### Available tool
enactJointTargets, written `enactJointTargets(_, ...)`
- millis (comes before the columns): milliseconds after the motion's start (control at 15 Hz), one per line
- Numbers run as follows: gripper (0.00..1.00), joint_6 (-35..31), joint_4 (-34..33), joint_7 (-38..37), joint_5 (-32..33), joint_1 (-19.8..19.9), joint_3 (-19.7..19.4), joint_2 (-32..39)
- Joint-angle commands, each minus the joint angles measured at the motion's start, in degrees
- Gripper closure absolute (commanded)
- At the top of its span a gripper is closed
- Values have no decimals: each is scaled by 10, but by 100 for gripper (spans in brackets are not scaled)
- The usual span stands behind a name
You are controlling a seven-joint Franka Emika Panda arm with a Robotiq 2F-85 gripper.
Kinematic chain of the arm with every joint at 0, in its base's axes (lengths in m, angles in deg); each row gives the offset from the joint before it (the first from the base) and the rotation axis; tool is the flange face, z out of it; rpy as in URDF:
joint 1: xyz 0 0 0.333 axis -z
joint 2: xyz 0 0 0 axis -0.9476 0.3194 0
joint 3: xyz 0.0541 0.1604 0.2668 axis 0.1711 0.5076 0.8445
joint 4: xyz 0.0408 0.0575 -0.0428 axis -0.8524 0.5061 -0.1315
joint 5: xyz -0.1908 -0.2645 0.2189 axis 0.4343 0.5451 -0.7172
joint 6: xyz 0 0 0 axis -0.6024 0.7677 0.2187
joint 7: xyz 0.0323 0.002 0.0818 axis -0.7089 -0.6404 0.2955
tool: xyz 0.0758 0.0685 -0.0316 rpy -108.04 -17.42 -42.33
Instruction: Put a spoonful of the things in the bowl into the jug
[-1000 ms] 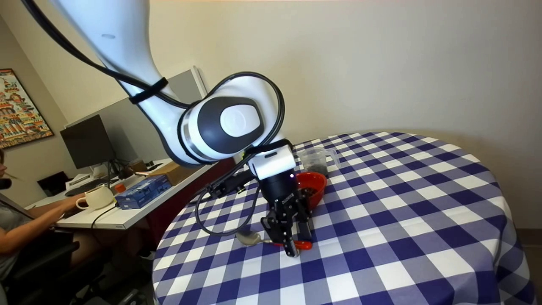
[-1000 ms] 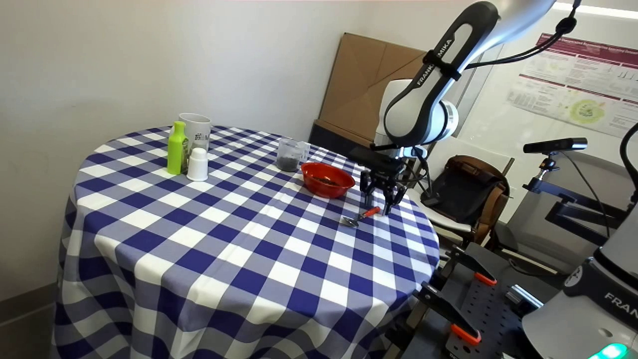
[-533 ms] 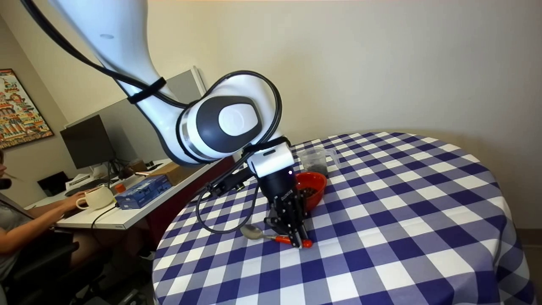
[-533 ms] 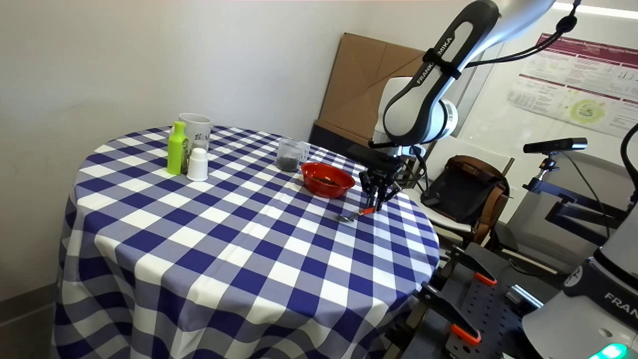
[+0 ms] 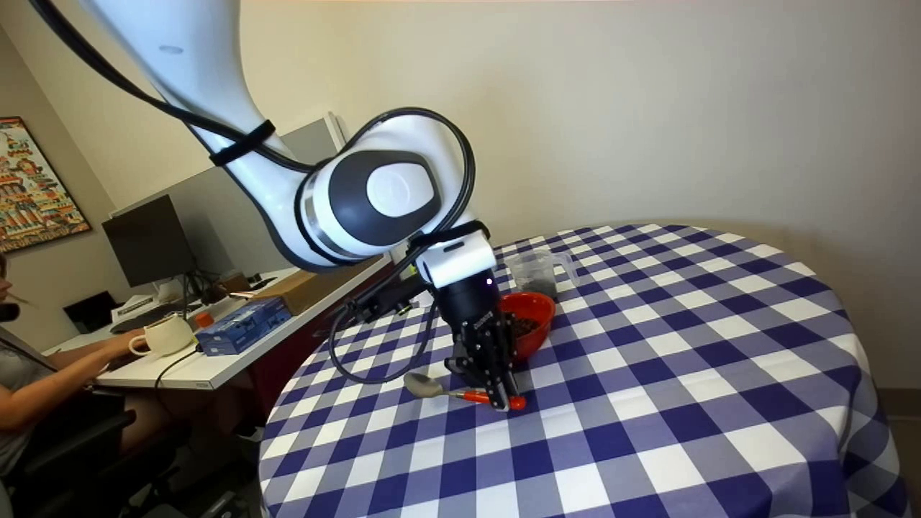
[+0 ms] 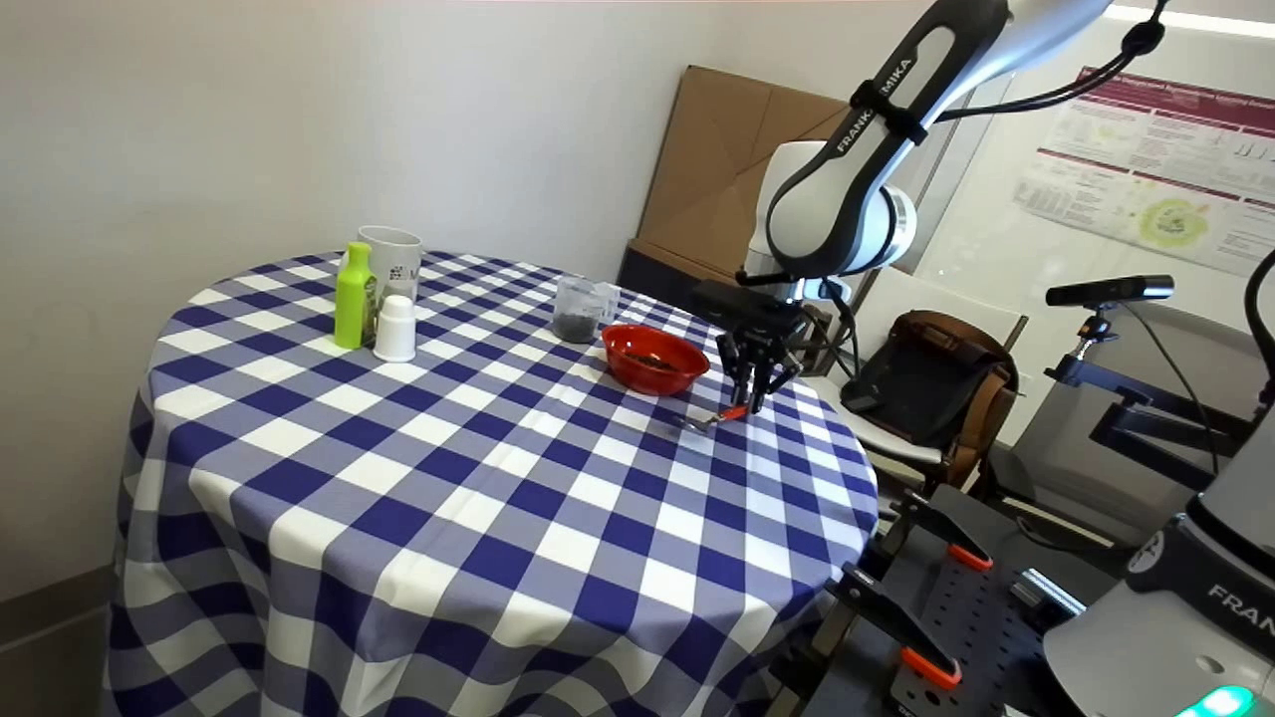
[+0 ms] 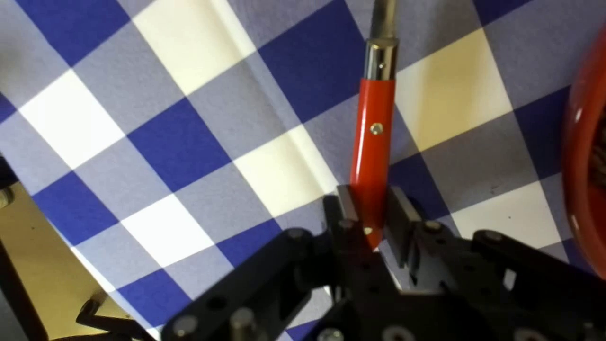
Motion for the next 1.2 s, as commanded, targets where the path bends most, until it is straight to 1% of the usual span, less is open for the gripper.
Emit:
enactJointTargets(0,95,56,7,33,-8,-9,1,-64)
enactJointTargets(333,95,153,-10,26,22,-13,17,-130)
enactJointTargets(400,95,164,-16,16,32,-13,22,-138)
enactJointTargets(533,95,161,-27,-21,78,-15,25,-145)
enactJointTargets(667,95,134,-42,-79,152,-18,23,-142)
enactJointTargets(867,95,88,-74,-197,287,-22,14,-122)
enactJointTargets(1000,95,71,-95,-289,387,-25,7,-109)
enactJointTargets(1067,95,67,-108,-332,435,-42,-14,-101)
enactJointTargets(1133,95,76,-119,-376,485,-27,2,-95)
